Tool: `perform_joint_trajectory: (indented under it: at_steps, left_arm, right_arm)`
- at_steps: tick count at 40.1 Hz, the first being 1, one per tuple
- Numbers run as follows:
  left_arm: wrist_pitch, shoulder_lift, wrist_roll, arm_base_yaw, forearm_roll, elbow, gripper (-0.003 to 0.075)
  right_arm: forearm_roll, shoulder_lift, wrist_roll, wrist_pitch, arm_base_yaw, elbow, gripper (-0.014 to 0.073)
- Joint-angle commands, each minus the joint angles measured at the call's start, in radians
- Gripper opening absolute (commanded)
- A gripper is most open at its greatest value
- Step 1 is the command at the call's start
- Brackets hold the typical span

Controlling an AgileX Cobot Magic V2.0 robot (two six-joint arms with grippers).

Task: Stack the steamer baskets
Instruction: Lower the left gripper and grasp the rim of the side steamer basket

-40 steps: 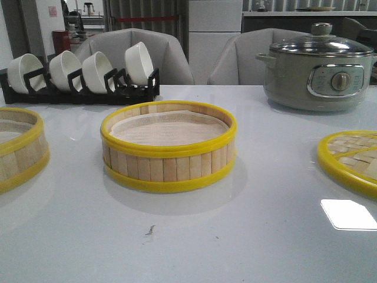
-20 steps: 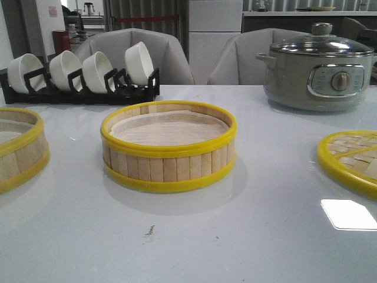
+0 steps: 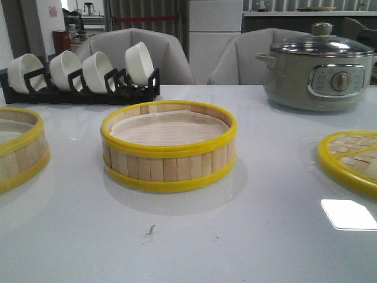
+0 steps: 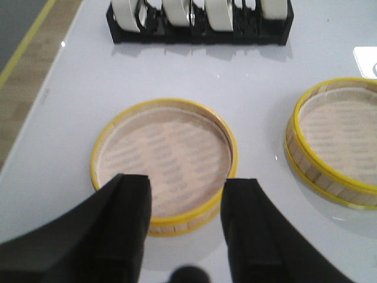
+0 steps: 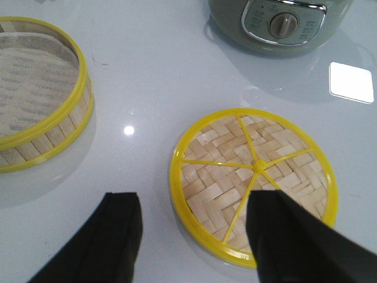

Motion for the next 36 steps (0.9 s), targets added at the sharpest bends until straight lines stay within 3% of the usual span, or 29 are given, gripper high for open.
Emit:
perform_joint_trajectory:
  at_steps: [1, 17, 36]
  left_arm:
    - [-0.041, 0.060, -0.020, 0.000, -0.058, 0.003, 0.0403]
    - [-0.327, 0.366, 0.018, -0.015, -0.179, 0.028, 0.0403]
    - [-0.452, 0.749, 0.037, -0.063, -0.140, -0.055, 0.0403]
  right_arm:
    - [-0.015, -0.007, 0.007, -0.065, 0.000, -0.037, 0.0475]
    - [-0.015, -0.007, 0.007, -0.062, 0.000, -0.037, 0.0470]
    - [-0.015, -0.007, 0.007, -0.064, 0.000, -0.037, 0.0470]
